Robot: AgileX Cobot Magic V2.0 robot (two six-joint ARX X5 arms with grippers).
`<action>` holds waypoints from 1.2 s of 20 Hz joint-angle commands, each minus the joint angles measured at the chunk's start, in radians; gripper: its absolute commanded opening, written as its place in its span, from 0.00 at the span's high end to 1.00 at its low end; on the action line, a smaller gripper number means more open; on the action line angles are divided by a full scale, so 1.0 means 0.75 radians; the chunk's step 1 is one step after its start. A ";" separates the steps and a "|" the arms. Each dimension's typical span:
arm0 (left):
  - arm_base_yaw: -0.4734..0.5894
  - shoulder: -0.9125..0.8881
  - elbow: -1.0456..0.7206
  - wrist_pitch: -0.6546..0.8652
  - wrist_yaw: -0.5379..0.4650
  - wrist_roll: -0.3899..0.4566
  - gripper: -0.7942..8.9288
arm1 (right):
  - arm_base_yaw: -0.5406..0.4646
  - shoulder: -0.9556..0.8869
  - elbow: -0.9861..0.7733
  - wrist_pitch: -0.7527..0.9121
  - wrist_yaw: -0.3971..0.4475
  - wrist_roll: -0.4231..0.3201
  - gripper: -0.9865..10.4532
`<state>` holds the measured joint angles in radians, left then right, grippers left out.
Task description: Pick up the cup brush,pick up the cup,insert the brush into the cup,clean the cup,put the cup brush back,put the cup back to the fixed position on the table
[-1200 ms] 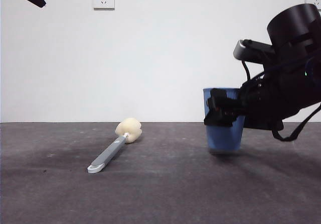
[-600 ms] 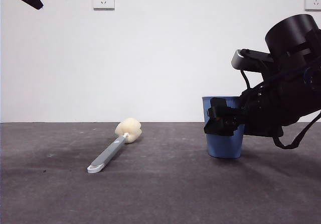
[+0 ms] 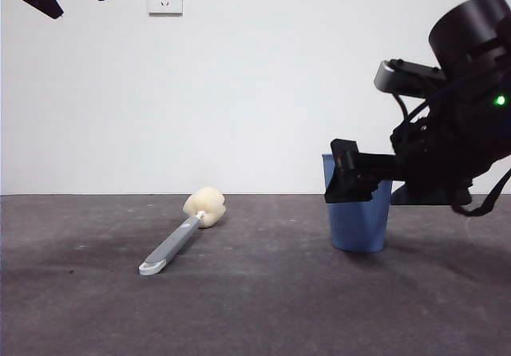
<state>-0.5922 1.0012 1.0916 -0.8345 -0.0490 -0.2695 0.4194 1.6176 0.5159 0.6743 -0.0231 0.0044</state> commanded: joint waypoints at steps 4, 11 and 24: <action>-0.003 -0.002 -0.007 -0.008 0.001 0.064 0.63 | 0.022 -0.327 -0.006 -0.525 -0.008 0.203 0.47; -0.003 -0.002 -0.007 -0.111 0.045 0.189 0.63 | 0.225 -0.892 0.002 -1.216 -0.160 0.372 0.47; -0.003 -0.002 -0.007 -0.192 0.358 0.261 0.88 | 0.363 -1.112 0.494 -2.036 -0.234 0.391 0.87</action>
<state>-0.5922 1.0012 1.0916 -0.9764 0.2150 -0.0860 0.6880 0.7822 0.8898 -0.8558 -0.1959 0.2920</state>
